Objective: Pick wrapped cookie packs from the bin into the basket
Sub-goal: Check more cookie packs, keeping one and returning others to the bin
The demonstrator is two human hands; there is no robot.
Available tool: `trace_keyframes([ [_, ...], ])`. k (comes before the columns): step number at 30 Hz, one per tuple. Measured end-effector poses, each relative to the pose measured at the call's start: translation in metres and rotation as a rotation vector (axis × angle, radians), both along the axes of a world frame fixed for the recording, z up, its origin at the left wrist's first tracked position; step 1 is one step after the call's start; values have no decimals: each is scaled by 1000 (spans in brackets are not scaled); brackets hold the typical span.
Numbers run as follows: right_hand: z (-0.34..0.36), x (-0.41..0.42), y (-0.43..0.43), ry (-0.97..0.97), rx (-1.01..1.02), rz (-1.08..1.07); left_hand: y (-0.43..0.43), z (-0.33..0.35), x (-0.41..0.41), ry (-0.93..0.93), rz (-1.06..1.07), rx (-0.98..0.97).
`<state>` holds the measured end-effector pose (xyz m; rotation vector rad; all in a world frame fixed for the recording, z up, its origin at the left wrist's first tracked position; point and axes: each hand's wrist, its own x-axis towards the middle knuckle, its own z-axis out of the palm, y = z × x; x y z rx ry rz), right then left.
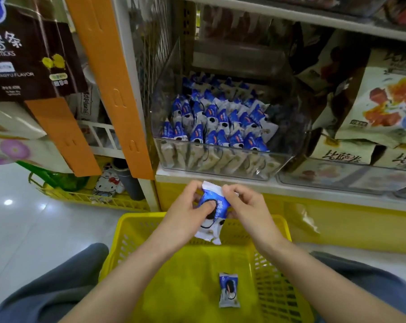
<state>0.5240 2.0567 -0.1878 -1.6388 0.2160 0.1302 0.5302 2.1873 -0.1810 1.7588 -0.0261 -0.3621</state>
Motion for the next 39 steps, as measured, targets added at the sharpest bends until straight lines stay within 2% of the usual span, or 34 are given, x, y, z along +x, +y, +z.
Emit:
trace_keyframes([
  [8,-9,-1,-4,-33,-16,-27,-6,-2,-4,63,83,-168],
  [12,-10,-6,1,-1,63,37,-6,-6,-5,93,260,-221],
  [15,-12,-12,0,63,-45,172,-7,-7,-3,124,426,-317],
  [19,-6,-10,-10,-14,-20,154,-4,-3,-1,154,468,-423],
  [22,1,-3,-23,-89,13,19,5,-3,2,107,352,-288],
  [25,6,1,-32,-126,-6,-42,6,-6,1,-27,151,-80],
  [27,6,1,-35,-177,-114,-9,3,-11,-2,-139,76,50],
  [31,2,-7,-32,-255,-391,161,-1,-17,-9,-318,15,180],
  [36,-2,-16,-33,-277,-479,237,-7,-19,-13,-345,40,107],
  [39,-5,-18,-38,-309,-613,195,-14,-23,-17,-214,81,-32],
])
